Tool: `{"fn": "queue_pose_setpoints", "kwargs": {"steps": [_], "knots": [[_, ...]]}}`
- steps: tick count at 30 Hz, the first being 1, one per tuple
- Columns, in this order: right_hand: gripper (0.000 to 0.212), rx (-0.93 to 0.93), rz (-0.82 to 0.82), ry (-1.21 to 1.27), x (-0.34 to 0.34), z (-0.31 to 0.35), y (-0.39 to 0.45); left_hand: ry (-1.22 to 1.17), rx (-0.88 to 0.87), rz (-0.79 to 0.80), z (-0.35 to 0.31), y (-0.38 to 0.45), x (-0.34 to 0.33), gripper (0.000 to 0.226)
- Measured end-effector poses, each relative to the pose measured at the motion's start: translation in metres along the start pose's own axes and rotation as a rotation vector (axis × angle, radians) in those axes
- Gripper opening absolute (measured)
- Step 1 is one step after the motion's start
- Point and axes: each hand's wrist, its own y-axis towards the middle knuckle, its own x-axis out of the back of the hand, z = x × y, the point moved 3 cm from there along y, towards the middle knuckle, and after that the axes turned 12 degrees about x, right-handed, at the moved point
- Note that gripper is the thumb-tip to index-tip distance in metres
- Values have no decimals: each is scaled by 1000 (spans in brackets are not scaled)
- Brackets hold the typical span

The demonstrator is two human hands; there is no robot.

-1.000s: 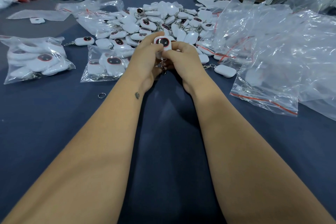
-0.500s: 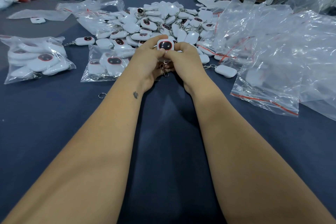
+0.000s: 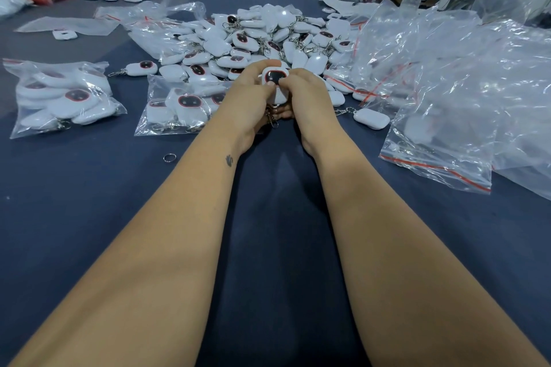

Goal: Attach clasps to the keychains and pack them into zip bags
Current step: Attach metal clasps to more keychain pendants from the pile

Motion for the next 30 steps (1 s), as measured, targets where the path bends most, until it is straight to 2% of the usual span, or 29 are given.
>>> {"fn": "queue_pose_setpoints", "kwargs": {"steps": [5, 8, 14, 18, 21, 26, 30], "knots": [[16, -6, -17, 31, -1, -1, -1, 146, -48, -24, 2, 1, 0, 39], [6, 7, -21, 14, -1, -2, -1, 142, -46, -17, 3, 1, 0, 40], [4, 34, -27, -26, -1, -2, 0, 117, 6, -40, 3, 2, -1, 37], [6, 42, -23, -29, -1, -3, 0, 28, 14, -1, 2, 0, -3, 25], [9, 47, -24, -32, -1, -3, 0, -2, 23, -7, 2, 1, -2, 26], [27, 25, -31, 35, 0, -5, 2, -38, 15, -36, 2, 0, -2, 26], [24, 28, -25, 44, 0, -3, 3, 4, 4, -59, 3, 1, 0, 19]]}}
